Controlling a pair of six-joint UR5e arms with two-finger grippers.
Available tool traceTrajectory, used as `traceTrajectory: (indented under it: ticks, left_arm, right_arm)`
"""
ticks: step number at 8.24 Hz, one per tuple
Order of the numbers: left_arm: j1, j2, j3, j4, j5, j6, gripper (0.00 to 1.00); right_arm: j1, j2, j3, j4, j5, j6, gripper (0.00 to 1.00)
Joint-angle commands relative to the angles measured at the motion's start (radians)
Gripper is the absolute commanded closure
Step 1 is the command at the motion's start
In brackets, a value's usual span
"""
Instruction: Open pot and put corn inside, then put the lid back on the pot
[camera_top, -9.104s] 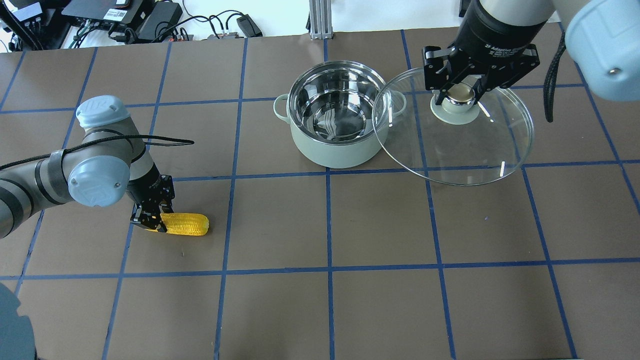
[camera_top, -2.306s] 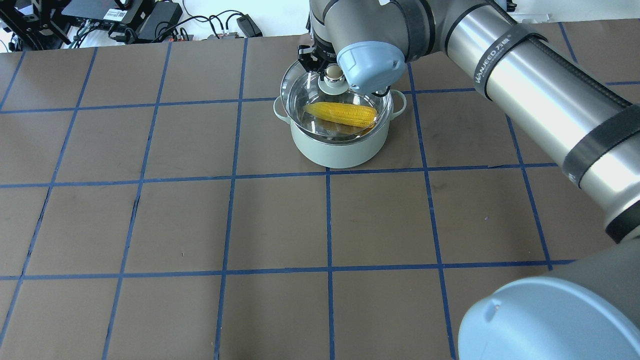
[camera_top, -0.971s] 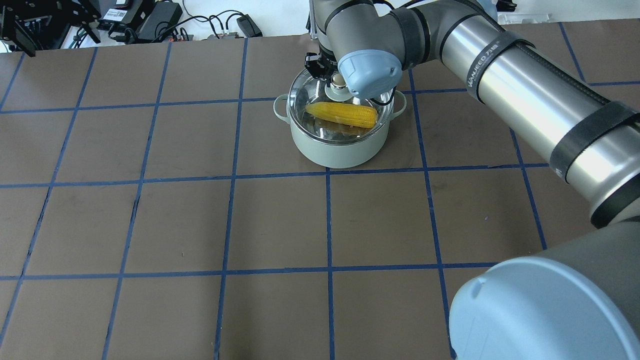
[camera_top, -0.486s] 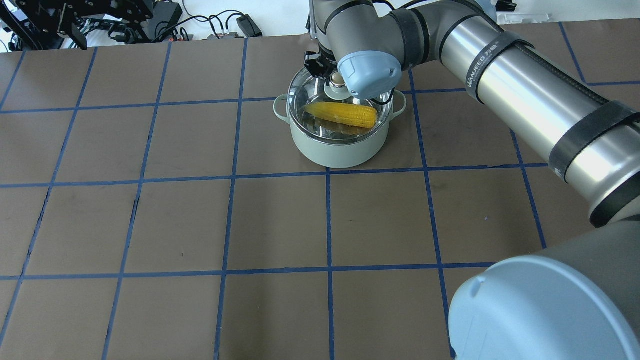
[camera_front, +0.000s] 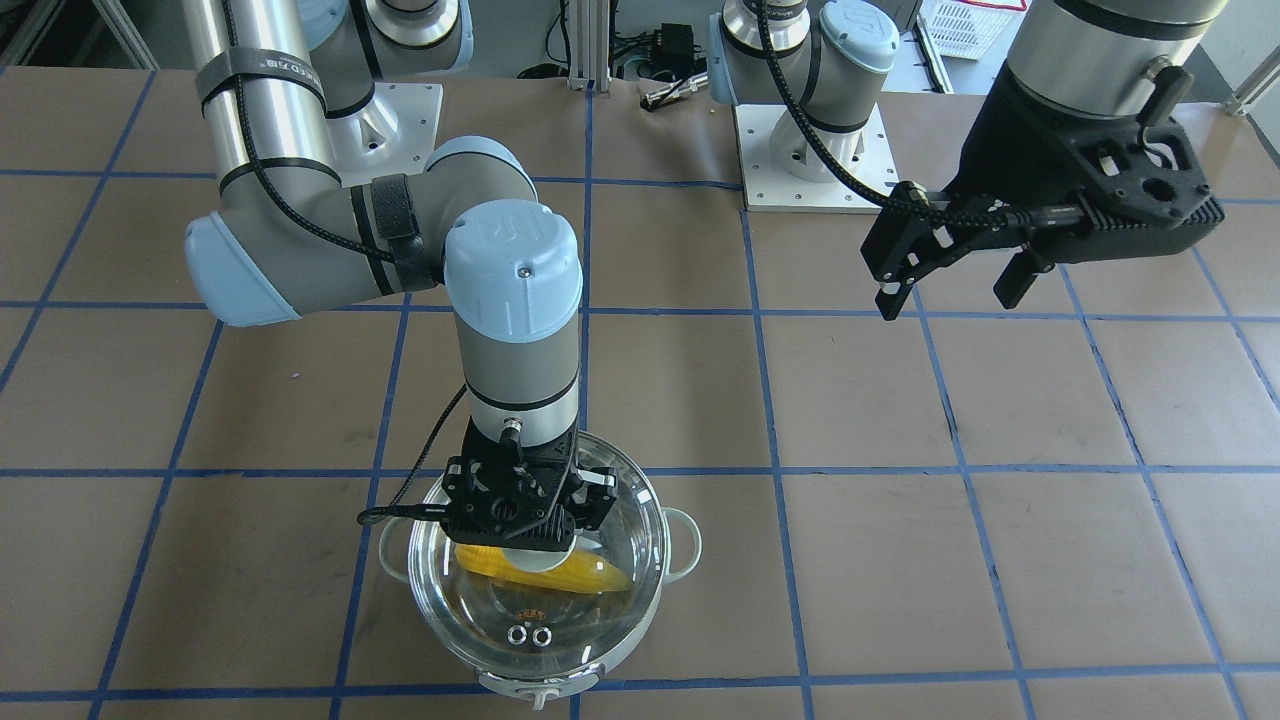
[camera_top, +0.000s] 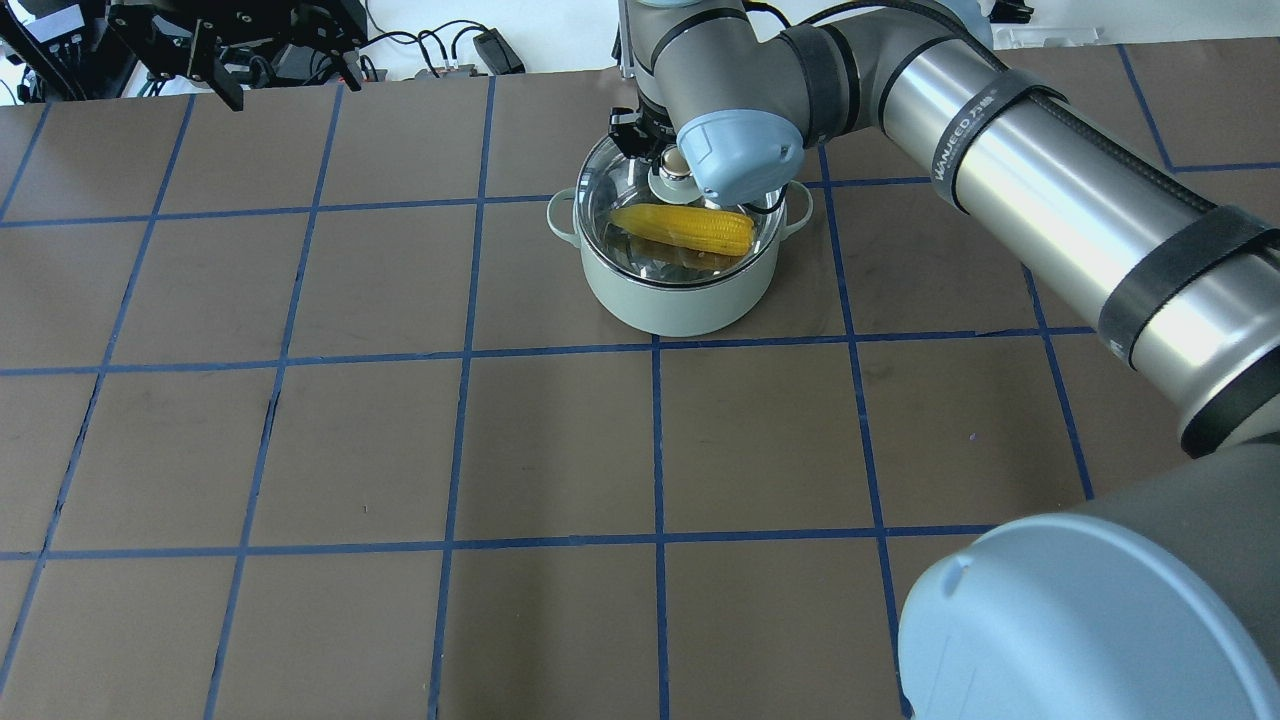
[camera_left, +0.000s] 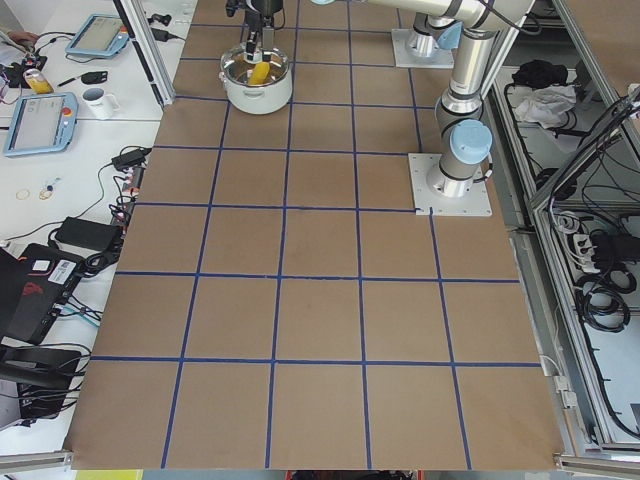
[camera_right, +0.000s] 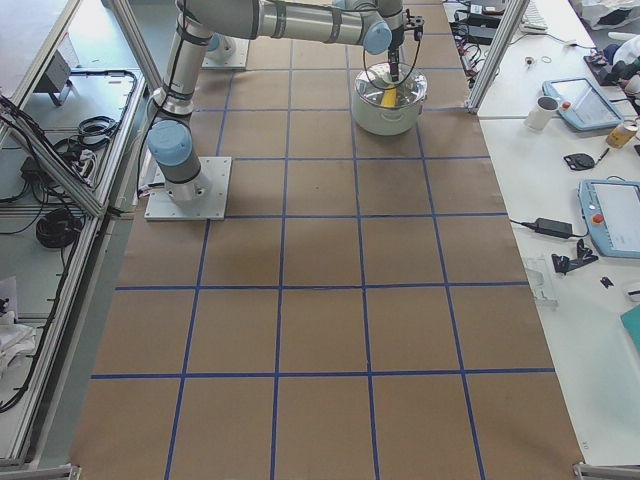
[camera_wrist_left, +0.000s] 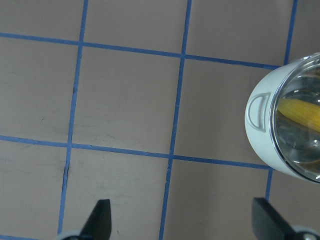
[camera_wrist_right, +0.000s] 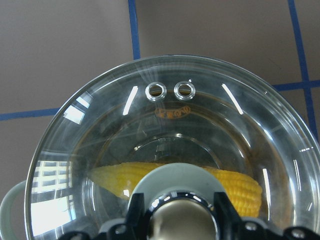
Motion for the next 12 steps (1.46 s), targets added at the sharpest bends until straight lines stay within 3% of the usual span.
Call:
traceTrajectory:
  ticks: [1,4,12]
  left_arm:
    - [-0.012,0.002,-0.028,-0.003,-0.004,0.001,0.00]
    - [-0.012,0.034,-0.120,0.011,0.057,0.004,0.00]
    - [-0.023,0.034,-0.120,0.016,0.056,-0.003,0.00]
  right_arm:
    - [0.001,0.000,0.002,-0.001,0.001,-0.009,0.93]
    - [0.001,-0.002,0.002,0.003,0.005,0.001,0.97]
    - [-0.001,-0.002,0.005,0.010,0.004,-0.009,0.95]
